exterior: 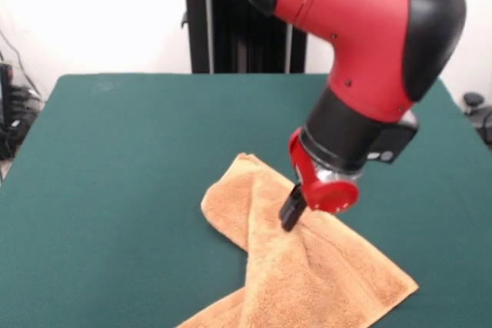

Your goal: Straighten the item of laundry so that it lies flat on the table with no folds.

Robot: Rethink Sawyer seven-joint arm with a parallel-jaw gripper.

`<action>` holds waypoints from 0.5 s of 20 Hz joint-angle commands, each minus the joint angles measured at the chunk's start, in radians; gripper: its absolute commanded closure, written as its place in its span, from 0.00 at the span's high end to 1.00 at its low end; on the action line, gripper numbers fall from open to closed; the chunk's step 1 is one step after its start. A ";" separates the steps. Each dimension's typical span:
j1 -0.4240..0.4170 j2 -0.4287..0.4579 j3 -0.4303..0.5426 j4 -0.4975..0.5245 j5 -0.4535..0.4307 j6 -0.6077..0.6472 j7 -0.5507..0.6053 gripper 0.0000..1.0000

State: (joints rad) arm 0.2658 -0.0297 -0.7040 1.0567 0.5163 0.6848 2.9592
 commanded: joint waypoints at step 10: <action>0.081 0.063 0.089 -0.021 0.121 0.089 0.299 0.00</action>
State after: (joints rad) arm 0.3361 0.0063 -0.7310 0.9697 0.5976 0.6850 3.0234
